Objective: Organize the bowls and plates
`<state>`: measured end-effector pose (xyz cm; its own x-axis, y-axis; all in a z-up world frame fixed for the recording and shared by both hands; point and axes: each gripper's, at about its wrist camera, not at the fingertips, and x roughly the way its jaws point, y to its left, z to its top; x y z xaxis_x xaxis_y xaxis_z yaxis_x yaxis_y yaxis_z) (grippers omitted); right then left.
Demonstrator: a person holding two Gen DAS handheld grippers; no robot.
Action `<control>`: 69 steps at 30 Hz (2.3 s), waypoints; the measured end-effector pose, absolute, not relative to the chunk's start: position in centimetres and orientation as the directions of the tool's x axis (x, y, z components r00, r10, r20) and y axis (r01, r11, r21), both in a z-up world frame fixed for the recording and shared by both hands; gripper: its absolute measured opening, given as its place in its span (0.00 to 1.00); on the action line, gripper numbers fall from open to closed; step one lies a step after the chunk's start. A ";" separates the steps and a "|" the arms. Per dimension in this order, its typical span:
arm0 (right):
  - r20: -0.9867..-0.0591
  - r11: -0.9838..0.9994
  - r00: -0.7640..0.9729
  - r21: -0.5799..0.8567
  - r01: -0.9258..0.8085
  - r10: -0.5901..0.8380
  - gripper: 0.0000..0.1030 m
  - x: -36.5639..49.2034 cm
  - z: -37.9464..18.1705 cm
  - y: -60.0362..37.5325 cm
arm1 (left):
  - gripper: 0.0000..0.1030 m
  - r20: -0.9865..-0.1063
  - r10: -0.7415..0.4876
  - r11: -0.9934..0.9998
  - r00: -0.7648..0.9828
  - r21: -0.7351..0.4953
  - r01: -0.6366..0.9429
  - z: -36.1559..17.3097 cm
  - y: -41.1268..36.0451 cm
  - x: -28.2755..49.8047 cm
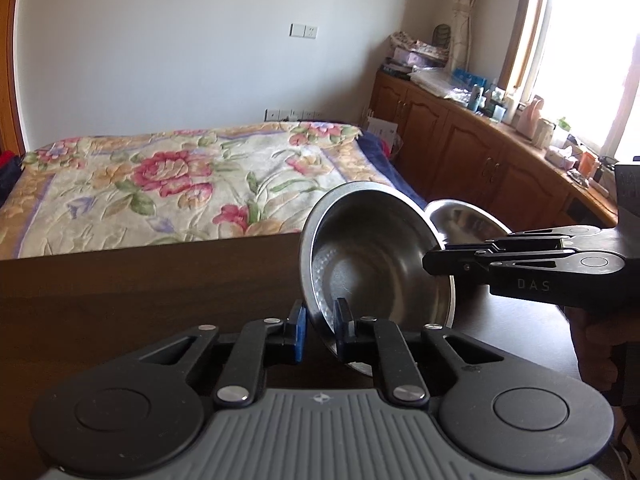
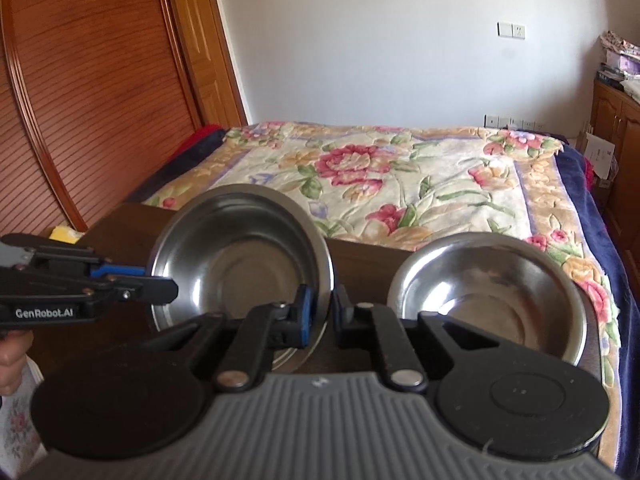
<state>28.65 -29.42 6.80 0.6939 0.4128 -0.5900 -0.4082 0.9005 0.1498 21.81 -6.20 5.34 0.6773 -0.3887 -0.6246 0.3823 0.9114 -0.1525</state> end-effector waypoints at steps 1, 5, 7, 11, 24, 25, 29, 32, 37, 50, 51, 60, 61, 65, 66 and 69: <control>-0.581 0.902 0.702 0.147 -0.407 0.411 0.12 28.3 7.1 -29.5 | 0.14 -0.622 -0.391 0.910 0.678 -0.151 0.387 5.6 -6.2 21.6; -0.554 0.904 0.727 0.131 -0.406 0.407 0.12 27.3 8.4 -29.5 | 0.14 -0.606 -0.396 0.909 0.690 -0.151 0.389 6.6 -6.2 20.7; -0.546 0.905 0.734 0.121 -0.408 0.404 0.12 27.0 8.9 -29.6 | 0.14 -0.598 -0.399 0.908 0.695 -0.152 0.391 7.1 -6.2 20.2; -0.531 0.906 0.746 0.106 -0.411 0.401 0.11 26.2 9.8 -29.8 | 0.14 -0.582 -0.407 0.904 0.704 -0.147 0.401 8.1 -6.1 19.2; -0.509 0.910 0.767 0.089 -0.406 0.392 0.11 23.3 10.8 -30.1 | 0.14 -0.554 -0.426 0.894 0.715 -0.132 0.429 9.4 -5.7 16.3; -0.508 0.910 0.768 0.089 -0.404 0.390 0.11 23.0 10.8 -30.2 | 0.14 -0.552 -0.428 0.892 0.716 -0.131 0.432 9.5 -5.7 16.0; -0.506 0.911 0.768 0.099 -0.400 0.392 0.12 22.1 10.5 -30.3 | 0.14 -0.543 -0.433 0.888 0.719 -0.120 0.444 9.5 -5.5 14.9; -0.504 0.912 0.770 0.101 -0.397 0.391 0.12 21.5 10.4 -30.3 | 0.14 -0.540 -0.444 0.883 0.715 -0.128 0.451 9.5 -5.3 14.2; -0.501 0.913 0.774 0.097 -0.395 0.388 0.12 20.6 10.5 -30.2 | 0.14 -0.533 -0.460 0.876 0.710 -0.141 0.462 9.5 -5.1 13.0; -0.498 0.909 0.773 0.087 -0.407 0.394 0.12 17.2 10.5 -30.2 | 0.14 -0.505 -0.494 0.859 0.708 -0.158 0.486 9.2 -4.9 9.2; -0.497 0.909 0.773 0.089 -0.406 0.394 0.12 17.0 10.5 -30.3 | 0.14 -0.504 -0.498 0.857 0.706 -0.161 0.490 9.2 -5.0 9.0; -0.499 0.912 0.775 0.088 -0.400 0.388 0.12 14.4 10.2 -31.1 | 0.14 -0.505 -0.534 0.836 0.678 -0.195 0.513 8.3 -5.1 6.9; -0.501 0.912 0.774 0.089 -0.400 0.388 0.12 14.1 10.1 -31.2 | 0.14 -0.509 -0.539 0.833 0.671 -0.201 0.516 8.0 -5.1 6.7; -0.520 0.915 0.765 0.087 -0.395 0.380 0.12 13.2 9.2 -31.5 | 0.14 -0.532 -0.550 0.822 0.644 -0.212 0.528 6.8 -5.4 5.8; -0.526 0.915 0.762 0.086 -0.393 0.377 0.12 13.0 9.0 -31.6 | 0.14 -0.540 -0.552 0.820 0.635 -0.213 0.531 6.4 -5.5 5.7; -0.544 0.918 0.754 0.085 -0.387 0.368 0.12 12.6 8.1 -31.6 | 0.14 -0.567 -0.552 0.816 0.611 -0.218 0.535 5.4 -5.8 5.7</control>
